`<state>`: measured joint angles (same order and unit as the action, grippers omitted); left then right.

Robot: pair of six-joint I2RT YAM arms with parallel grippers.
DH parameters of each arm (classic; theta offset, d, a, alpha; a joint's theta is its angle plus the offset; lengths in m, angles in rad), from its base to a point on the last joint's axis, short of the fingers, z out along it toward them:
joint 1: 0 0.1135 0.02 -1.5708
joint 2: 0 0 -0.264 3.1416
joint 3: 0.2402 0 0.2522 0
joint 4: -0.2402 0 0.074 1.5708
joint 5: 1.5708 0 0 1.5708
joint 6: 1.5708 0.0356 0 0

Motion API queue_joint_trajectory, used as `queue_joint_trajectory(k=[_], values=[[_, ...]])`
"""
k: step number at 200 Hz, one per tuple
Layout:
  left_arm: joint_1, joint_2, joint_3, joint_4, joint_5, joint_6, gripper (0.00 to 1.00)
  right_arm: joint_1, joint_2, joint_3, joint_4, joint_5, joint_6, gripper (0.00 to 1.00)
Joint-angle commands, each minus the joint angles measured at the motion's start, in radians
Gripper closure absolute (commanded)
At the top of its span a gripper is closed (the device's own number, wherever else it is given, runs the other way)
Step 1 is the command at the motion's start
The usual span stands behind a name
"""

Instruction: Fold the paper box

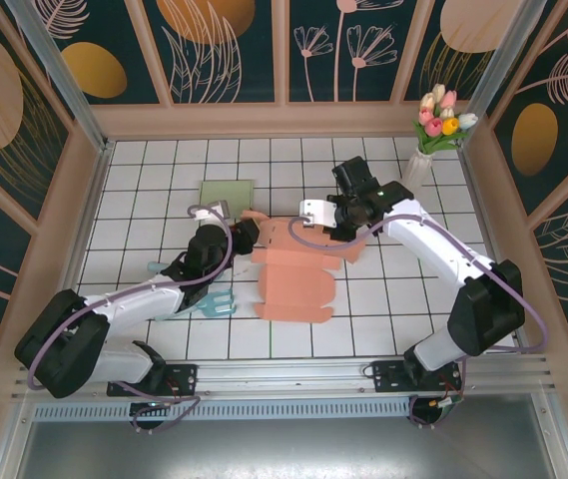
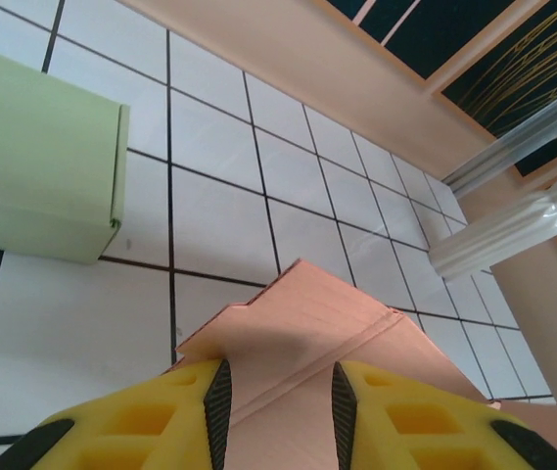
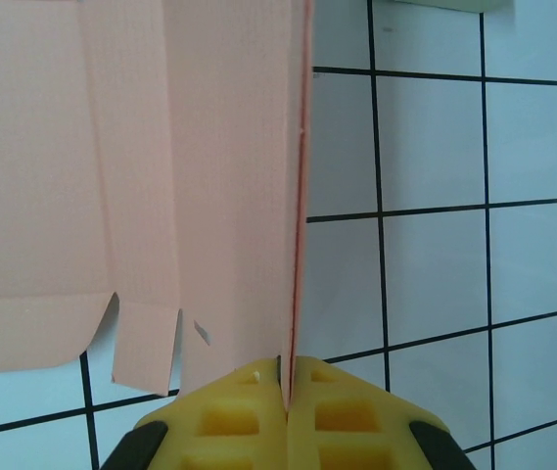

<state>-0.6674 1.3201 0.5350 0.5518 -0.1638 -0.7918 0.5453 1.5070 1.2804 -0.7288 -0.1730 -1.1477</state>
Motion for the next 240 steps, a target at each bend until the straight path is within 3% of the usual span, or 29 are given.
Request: queue_joint_trajectory(k=[1,139,197,240], values=[[0.011,-0.011,0.043,-0.032,-0.002,-0.002,0.64,0.015,-0.030,-0.039,0.017,-0.006,-0.025,1.00],[0.017,-0.084,0.069,-0.127,-0.014,0.106,0.65,0.045,-0.042,-0.079,0.101,0.114,-0.007,1.00],[0.015,0.026,0.099,-0.026,0.185,0.053,0.71,0.053,-0.006,-0.050,0.111,0.112,0.041,1.00],[-0.003,0.065,0.125,-0.015,0.209,0.049,0.72,0.048,0.007,-0.028,0.115,0.100,0.067,1.00]])
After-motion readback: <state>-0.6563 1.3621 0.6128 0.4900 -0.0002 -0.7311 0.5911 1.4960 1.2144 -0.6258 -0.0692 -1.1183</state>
